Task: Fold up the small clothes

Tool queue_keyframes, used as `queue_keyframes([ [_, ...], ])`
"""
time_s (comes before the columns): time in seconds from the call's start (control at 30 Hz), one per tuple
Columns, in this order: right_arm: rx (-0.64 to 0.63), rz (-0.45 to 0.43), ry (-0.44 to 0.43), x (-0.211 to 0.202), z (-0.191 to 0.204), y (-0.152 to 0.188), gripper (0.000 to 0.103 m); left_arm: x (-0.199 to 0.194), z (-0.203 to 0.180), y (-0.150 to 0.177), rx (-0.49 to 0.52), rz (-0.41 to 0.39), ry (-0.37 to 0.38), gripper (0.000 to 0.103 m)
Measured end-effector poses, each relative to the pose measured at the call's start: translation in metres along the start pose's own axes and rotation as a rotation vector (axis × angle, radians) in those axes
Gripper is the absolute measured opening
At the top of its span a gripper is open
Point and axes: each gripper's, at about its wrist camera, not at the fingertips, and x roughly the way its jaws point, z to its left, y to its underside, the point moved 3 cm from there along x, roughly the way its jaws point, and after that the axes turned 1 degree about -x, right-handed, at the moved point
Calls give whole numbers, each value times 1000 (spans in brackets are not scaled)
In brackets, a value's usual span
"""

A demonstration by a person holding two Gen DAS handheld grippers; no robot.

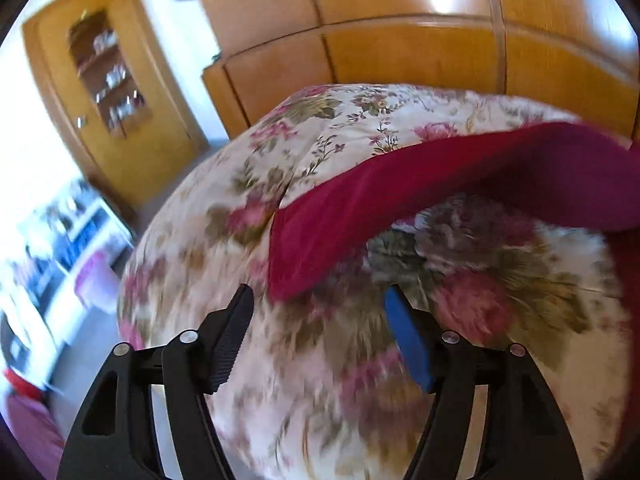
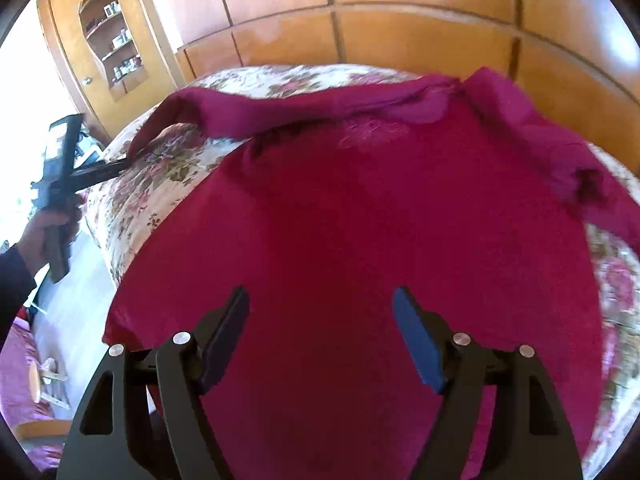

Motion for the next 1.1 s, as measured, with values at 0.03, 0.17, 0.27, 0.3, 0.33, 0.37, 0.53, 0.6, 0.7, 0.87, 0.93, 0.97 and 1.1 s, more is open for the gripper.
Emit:
queue_keyframes([
  [0.03, 10, 8, -7, 2, 0, -1, 74, 10, -1, -5, 10, 7, -15, 43],
  [0.17, 45, 17, -20, 7, -13, -13, 75, 25, 18, -20, -47, 30, -8, 4],
  [0.27, 58, -3, -32, 14, -20, -32, 75, 10, 42, -27, -148, 18, 103, 4],
  [0.3, 57, -8, -35, 16, -22, -37, 75, 1, 50, -29, -182, 12, 140, 3],
  [0.33, 53, -13, -39, 23, -24, -46, 75, -13, 62, -30, -227, 4, 194, 3],
  [0.37, 49, -15, -41, 28, -25, -54, 75, -21, 68, -32, -256, -1, 228, 3],
  [0.53, -13, -15, -43, 67, -19, -95, 75, -89, 105, -36, -347, -60, 364, 3],
  [0.6, -51, -15, -16, 85, -12, -112, 74, -116, 113, -37, -346, -85, 369, 3],
  [0.7, -77, -45, 42, 108, -5, -144, 72, -129, 121, -40, -391, -56, 426, 3],
  [0.87, -78, -108, 113, 132, 0, -208, 71, -98, 123, -58, -427, 48, 423, 3],
  [0.93, -102, -108, 181, 146, 1, -230, 71, -78, 125, -68, -450, 91, 412, 3],
  [0.97, -110, -106, 205, 151, -1, -235, 71, -61, 126, -76, -468, 127, 402, 3],
  [1.1, -77, -98, 297, 166, -19, -261, 71, 9, 142, -85, -613, 300, 380, 7],
])
